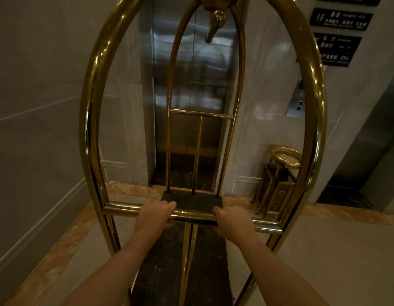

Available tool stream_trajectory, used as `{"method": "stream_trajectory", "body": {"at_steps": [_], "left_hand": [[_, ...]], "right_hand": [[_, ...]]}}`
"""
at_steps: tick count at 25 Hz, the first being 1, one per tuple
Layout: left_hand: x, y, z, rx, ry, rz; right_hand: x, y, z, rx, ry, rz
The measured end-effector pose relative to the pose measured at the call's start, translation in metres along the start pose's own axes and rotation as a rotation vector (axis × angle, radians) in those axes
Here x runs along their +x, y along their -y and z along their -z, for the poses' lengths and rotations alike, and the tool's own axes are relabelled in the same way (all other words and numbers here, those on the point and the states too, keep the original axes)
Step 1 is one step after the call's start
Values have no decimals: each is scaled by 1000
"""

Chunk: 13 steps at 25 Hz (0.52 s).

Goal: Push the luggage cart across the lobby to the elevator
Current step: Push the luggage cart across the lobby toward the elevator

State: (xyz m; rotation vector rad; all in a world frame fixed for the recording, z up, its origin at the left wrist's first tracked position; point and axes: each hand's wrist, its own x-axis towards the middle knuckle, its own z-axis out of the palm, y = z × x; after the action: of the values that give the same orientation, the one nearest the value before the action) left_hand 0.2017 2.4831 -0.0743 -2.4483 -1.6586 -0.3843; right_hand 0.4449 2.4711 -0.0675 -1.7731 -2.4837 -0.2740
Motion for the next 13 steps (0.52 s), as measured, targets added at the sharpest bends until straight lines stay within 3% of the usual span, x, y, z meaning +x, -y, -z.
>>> {"method": "stream_trajectory", "body": {"at_steps": [13], "left_hand": [[69,10,-20,13,35,-1]], "right_hand": [[56,-37,-8,24,40,3]]}}
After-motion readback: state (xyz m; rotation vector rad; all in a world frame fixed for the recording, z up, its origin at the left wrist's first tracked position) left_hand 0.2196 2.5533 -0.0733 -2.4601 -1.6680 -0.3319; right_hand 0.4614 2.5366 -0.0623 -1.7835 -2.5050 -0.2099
